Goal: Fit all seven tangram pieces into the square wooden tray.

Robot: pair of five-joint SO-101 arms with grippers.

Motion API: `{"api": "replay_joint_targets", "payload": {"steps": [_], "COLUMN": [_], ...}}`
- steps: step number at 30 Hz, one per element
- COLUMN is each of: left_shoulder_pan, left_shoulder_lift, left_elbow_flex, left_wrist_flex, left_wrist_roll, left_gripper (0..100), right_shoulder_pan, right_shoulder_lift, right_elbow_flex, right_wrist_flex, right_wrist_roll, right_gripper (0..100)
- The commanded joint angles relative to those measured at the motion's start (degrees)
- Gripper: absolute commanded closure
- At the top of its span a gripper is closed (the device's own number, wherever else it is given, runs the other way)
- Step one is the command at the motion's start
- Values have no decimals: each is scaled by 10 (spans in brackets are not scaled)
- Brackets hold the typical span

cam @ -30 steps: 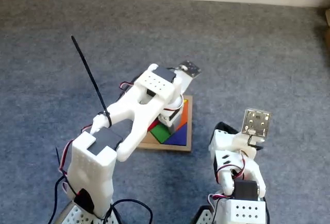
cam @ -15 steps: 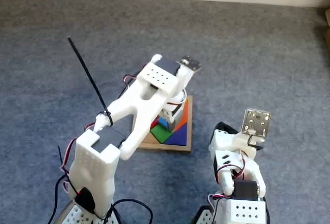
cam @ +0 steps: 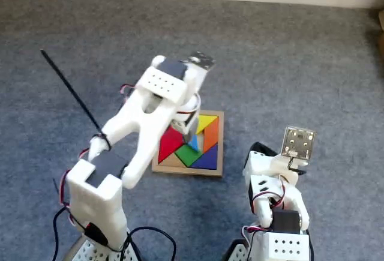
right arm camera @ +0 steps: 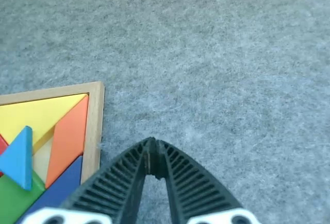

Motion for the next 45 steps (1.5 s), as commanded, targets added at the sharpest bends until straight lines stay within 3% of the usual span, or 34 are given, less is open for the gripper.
{"api": "replay_joint_targets", "payload": {"steps": [1, 9, 26, 31, 45], "left_shoulder_pan": [-23, -22, 23, 22, 22], "left_shoulder_lift": [-46, -45, -45, -45, -64], "left_elbow_flex": [62, 130, 129, 126, 127], "left_wrist_flex": [-78, -163, -167, -173, -150], "left_wrist_roll": [-34, -40, -39, -2, 0], "left_gripper": [793, 793, 793, 791, 793], "right_shoulder_pan": [6, 6, 6, 6, 6], "right_shoulder_lift": [8, 8, 8, 8, 8], "right_elbow_flex": [85, 85, 85, 85, 85], "right_wrist_flex": [1, 1, 1, 1, 1], "right_wrist_roll": [-2, -2, -2, -2, -2], "right_gripper": [995, 995, 995, 995, 995]}}
